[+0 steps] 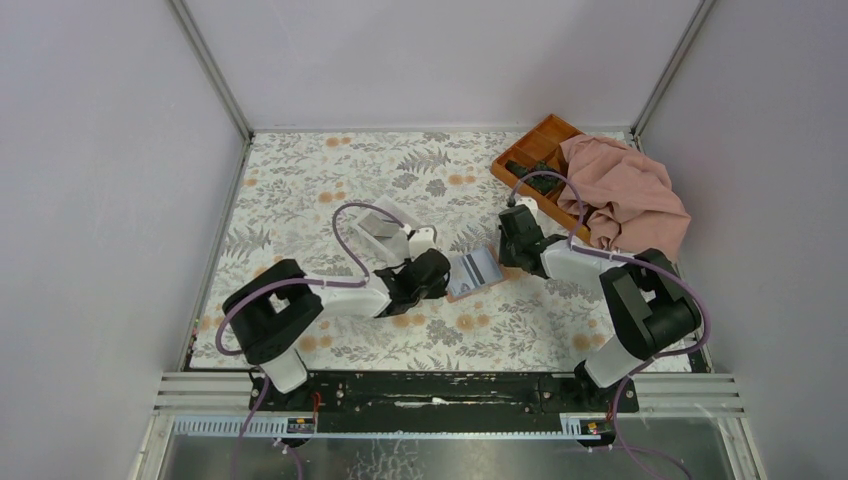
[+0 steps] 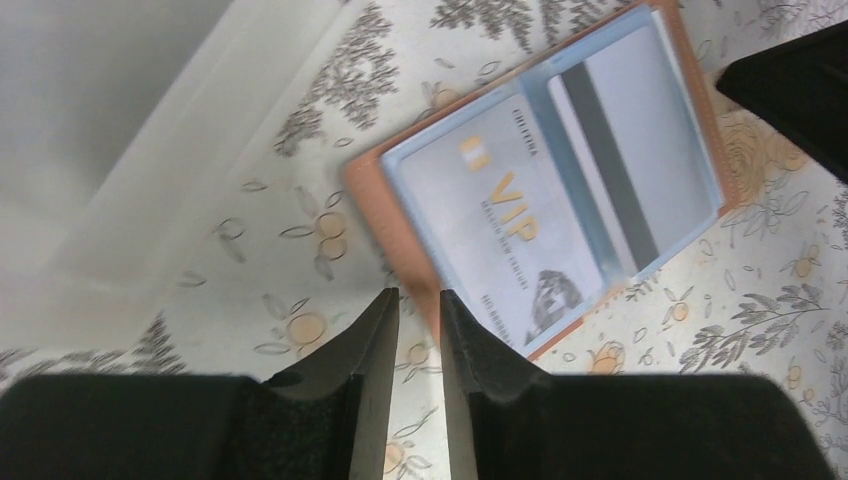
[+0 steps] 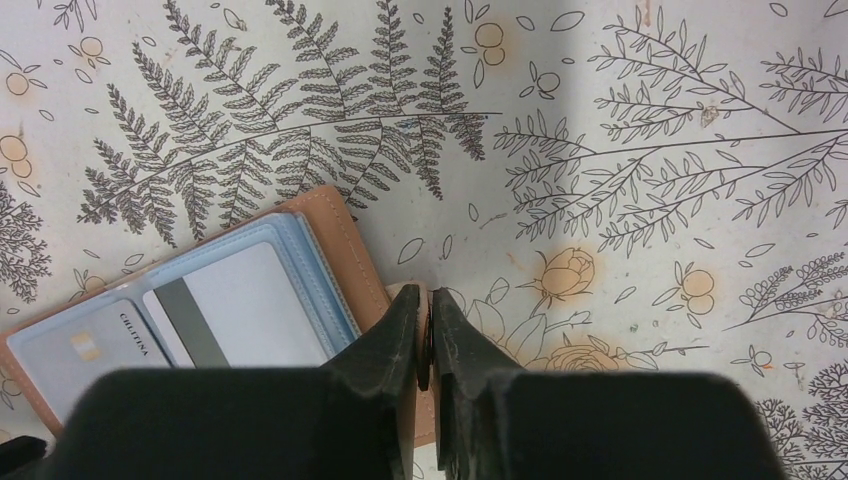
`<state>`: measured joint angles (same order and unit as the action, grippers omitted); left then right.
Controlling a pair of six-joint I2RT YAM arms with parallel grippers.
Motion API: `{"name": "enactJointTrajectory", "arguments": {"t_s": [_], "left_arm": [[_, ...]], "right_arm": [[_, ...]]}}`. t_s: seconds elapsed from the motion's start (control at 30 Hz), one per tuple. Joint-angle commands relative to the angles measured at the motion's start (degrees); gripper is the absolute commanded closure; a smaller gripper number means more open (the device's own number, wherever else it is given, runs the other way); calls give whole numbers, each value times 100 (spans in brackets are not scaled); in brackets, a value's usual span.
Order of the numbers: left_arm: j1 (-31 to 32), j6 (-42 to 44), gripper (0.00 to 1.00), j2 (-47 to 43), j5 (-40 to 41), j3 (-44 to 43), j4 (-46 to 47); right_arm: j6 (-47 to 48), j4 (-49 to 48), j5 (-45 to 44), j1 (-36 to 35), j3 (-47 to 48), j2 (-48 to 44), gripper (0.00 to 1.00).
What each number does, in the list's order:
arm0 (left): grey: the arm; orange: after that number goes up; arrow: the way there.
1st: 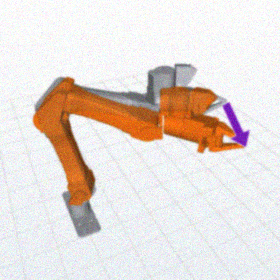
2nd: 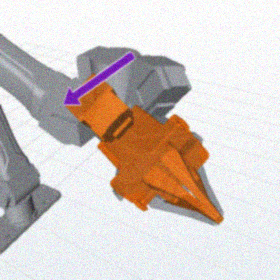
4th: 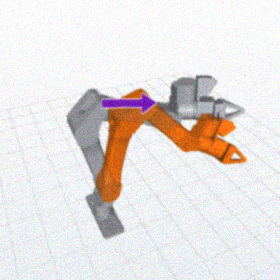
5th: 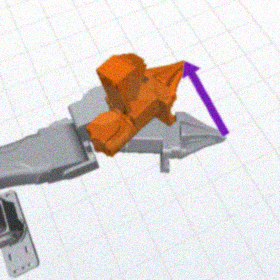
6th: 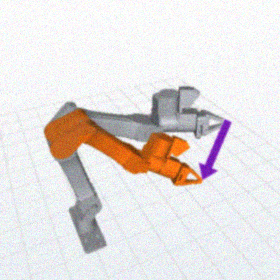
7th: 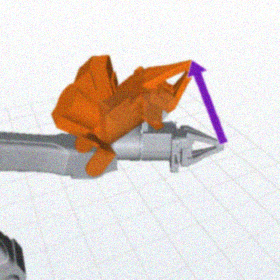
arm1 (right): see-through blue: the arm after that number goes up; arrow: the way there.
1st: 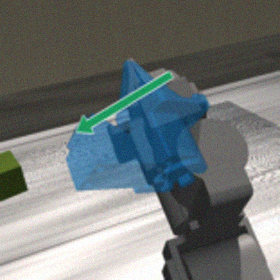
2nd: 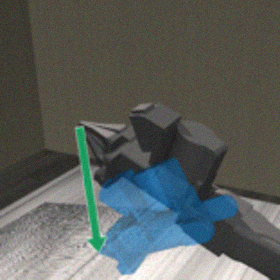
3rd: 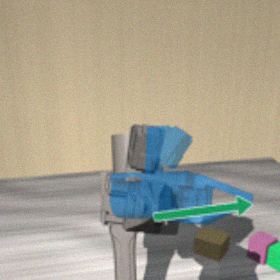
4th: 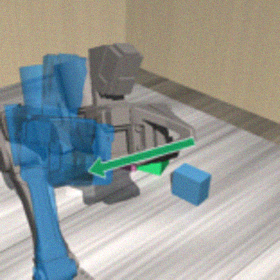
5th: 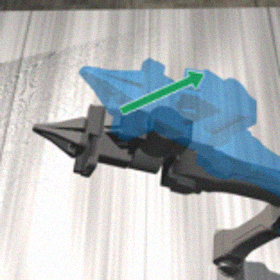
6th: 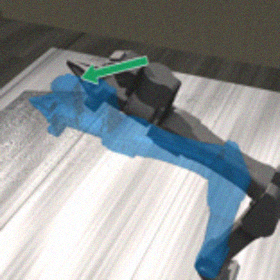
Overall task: Put the credit cards into the card holder
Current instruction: Insert the credit card into the card holder, then close the card holder at the center of the board.
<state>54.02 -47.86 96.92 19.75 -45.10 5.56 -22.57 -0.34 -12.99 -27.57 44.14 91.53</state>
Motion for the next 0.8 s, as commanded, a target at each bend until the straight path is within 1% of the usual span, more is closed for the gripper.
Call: {"name": "enactJointTrajectory", "arguments": {"t_s": [0.0, 0.13, 0.27, 0.4, 0.57, 0.77], "left_arm": [[41, -188, 70, -437, 494, 337, -141], [44, -303, 69, -609, 610, 576, -75], [39, -344, 69, -508, 501, 633, 43], [39, -164, 72, -231, 356, 459, -8], [39, 109, 81, 228, 178, 121, -170], [67, 219, 82, 766, 102, -45, -168]], "right_arm": [[52, 23, -192, 17, 221, -280, 90], [47, 154, -182, 17, 283, -470, 93], [27, 289, -135, 17, 308, -595, 94], [24, 363, -96, 21, 281, -706, 95], [24, 468, 27, 18, 295, -809, 96], [26, 580, 71, 20, 324, -883, 97]]}}
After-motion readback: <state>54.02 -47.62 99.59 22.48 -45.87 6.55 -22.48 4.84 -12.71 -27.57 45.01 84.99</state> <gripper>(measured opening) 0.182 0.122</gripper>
